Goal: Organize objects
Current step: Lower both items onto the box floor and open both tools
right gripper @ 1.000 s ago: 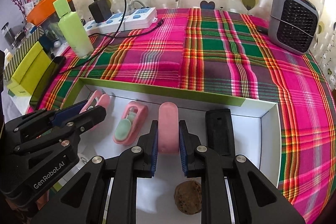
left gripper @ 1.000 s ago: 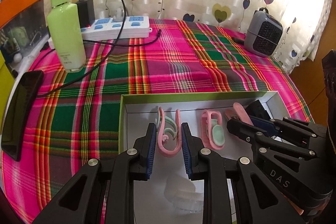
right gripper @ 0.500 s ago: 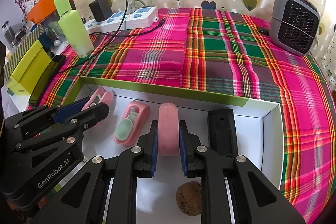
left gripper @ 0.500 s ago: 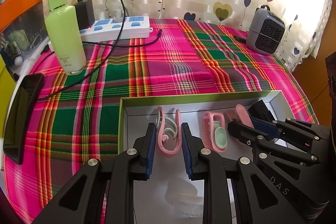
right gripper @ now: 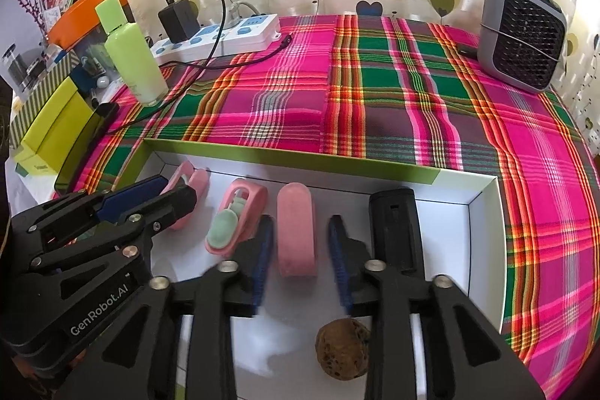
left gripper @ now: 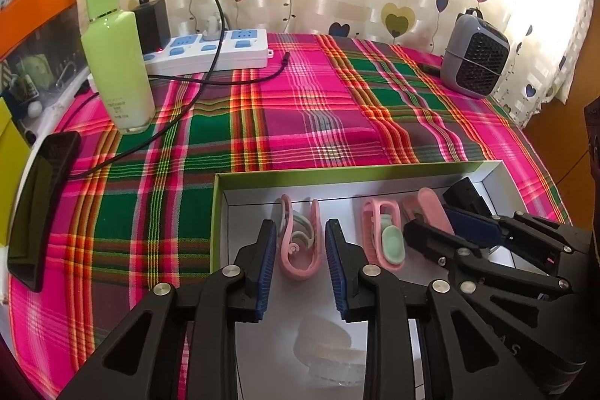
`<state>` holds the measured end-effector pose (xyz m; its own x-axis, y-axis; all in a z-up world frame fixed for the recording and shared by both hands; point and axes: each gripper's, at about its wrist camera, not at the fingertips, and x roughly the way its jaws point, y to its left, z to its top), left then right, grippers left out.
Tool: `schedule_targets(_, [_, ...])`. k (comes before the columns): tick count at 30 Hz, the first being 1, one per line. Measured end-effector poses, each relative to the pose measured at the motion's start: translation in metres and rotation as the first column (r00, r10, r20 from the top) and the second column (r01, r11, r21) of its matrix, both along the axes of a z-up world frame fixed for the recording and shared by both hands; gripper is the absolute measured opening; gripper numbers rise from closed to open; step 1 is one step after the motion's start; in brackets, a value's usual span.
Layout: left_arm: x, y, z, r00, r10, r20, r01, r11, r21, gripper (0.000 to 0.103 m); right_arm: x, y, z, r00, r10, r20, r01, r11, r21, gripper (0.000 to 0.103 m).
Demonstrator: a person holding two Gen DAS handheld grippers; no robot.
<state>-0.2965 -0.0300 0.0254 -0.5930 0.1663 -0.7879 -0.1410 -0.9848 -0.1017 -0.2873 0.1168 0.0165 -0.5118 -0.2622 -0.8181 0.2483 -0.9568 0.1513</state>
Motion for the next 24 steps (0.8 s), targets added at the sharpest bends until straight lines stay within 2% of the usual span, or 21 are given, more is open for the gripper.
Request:
schedule_targets(9, [0.013,-0.004,0.010,1.000,0.015,-0.022,-0.015,1.000,-0.002,0.036,0.009,0.001,0.006,1.000,0.003,-0.025,-0.003,1.000,-0.006,0.039])
schedule_targets(22, [0.043,-0.011,0.025,0.998,0.043,-0.055,-0.043,0.999,0.013,0.038,0.036,0.005,0.020,0.998,-0.004,-0.069,0.003,1.000,-0.022,0.042])
schedule_targets(24, [0.052,-0.011,0.029,0.996,0.056,-0.076,-0.057,0.998,-0.007,0.038,0.042,0.004,0.023,0.997,-0.001,-0.079,-0.001,1.000,-0.025,0.042])
